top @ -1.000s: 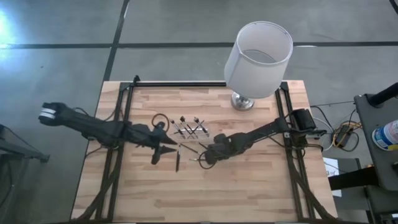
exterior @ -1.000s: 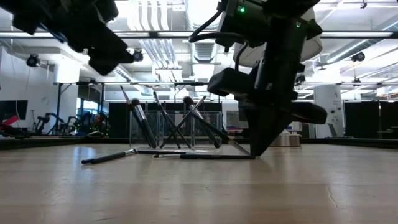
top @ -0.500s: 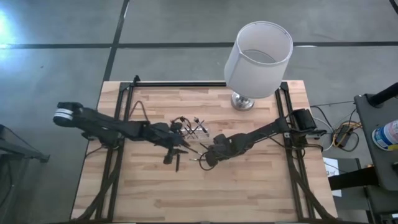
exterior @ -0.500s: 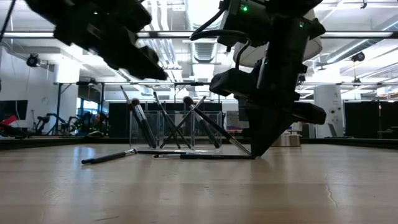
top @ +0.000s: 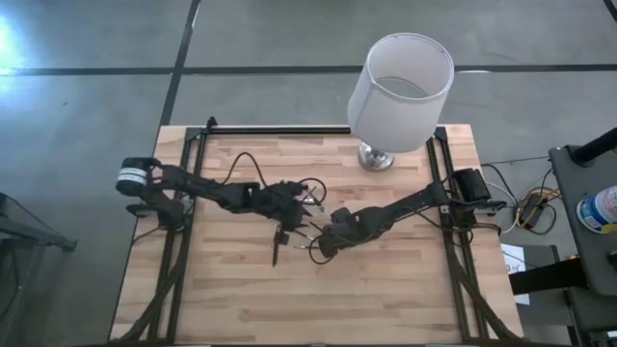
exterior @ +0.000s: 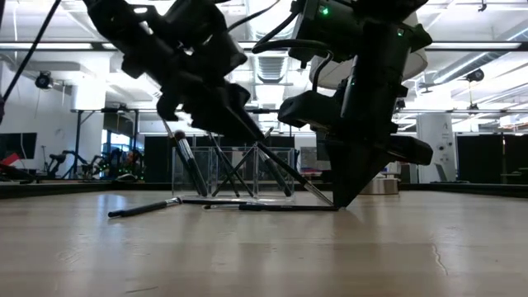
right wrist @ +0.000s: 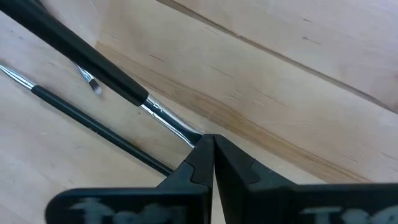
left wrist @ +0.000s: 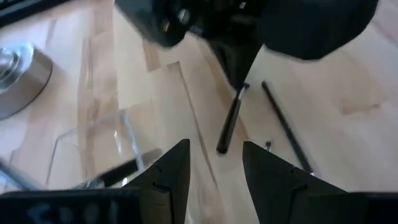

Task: Put items in baskets/containers
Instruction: Put the foundation brush into the transparent organizer

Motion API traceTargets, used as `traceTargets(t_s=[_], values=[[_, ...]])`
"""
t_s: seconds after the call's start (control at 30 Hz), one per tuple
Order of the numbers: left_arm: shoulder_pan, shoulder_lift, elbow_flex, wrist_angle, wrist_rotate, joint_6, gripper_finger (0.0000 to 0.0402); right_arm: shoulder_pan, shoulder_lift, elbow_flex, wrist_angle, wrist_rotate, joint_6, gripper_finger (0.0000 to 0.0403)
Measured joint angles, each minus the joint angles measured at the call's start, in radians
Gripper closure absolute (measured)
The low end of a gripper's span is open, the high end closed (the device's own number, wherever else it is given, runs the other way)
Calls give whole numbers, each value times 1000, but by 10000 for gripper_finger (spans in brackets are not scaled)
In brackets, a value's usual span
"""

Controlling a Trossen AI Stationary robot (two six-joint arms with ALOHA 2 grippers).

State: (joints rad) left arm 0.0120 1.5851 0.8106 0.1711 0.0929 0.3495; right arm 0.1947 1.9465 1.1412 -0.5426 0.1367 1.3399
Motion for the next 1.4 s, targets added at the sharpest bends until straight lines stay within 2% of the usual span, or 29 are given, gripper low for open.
traceTargets(t_s=[0.47,0.93,1.4], values=[[1,51,17,-2,47,13,262,0,0,0,1,-5,6,394],[15,61,35,-3,44,11,340,-1,0,0,2,-10,2,394],[15,62,35,-3,66,-7,351,-1,0,0,3,-14,3,394]])
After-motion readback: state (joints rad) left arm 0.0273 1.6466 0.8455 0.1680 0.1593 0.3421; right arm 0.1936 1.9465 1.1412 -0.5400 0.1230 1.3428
